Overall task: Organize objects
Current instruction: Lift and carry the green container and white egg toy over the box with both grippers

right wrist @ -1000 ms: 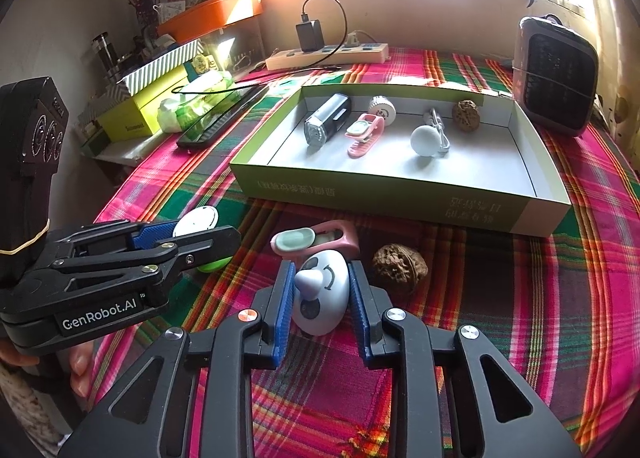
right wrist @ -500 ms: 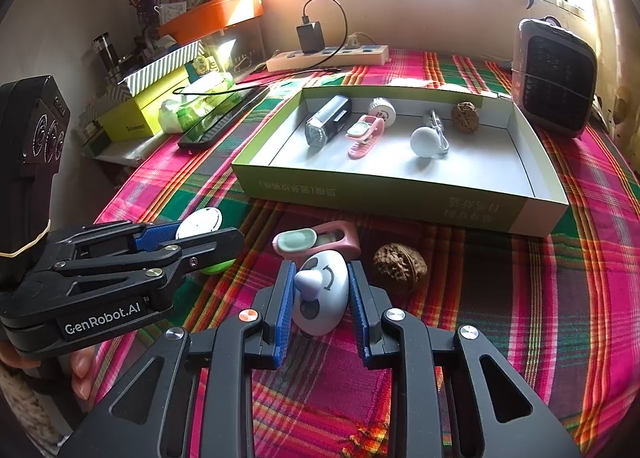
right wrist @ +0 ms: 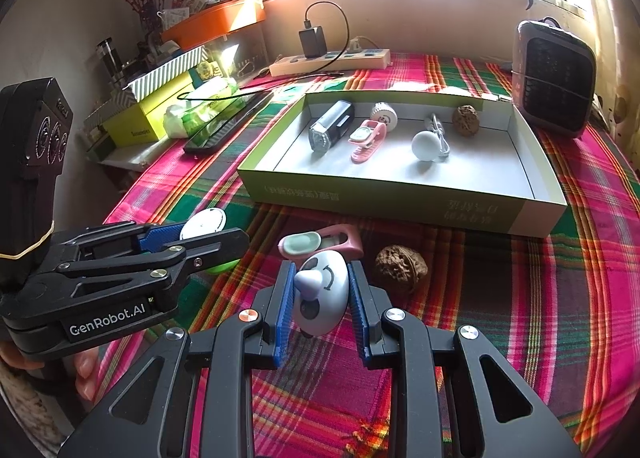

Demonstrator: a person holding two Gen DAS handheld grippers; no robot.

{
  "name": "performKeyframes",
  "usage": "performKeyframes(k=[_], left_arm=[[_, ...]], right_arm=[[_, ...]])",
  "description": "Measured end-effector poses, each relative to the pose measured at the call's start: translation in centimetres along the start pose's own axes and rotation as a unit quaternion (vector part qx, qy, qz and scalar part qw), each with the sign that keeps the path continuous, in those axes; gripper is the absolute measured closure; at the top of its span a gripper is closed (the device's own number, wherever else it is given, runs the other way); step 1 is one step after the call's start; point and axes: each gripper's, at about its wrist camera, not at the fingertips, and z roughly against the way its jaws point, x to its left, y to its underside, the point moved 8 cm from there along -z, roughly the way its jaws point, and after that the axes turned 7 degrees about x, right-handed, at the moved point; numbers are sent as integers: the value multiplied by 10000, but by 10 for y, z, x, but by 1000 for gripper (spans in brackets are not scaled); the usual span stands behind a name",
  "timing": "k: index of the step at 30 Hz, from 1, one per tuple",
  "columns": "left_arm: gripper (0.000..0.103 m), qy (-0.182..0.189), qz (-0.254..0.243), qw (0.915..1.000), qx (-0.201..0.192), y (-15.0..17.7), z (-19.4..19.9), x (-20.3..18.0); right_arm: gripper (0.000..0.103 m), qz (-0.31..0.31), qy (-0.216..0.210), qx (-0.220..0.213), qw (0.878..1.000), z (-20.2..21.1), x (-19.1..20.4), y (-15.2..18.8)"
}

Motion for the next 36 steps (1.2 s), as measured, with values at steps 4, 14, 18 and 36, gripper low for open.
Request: performKeyframes(k=[4, 14, 18, 36], left_arm=[[72, -7, -29, 10000, -21, -1, 3, -2], [72, -31, -106, 9999, -110, -5, 10, -7], [72, -28, -136, 9998, -162, -8, 14, -10], [72, -23, -291, 9990, -339, -30, 22, -22]], right_arm=[[76, -17, -5, -44, 10000, 3, 0, -1], [76, -81, -42, -184, 9998, 14, -5, -5], [76, -110, -41, -243, 9996, 19, -8, -7], [76, -312, 88, -547, 9980, 42, -32, -28]])
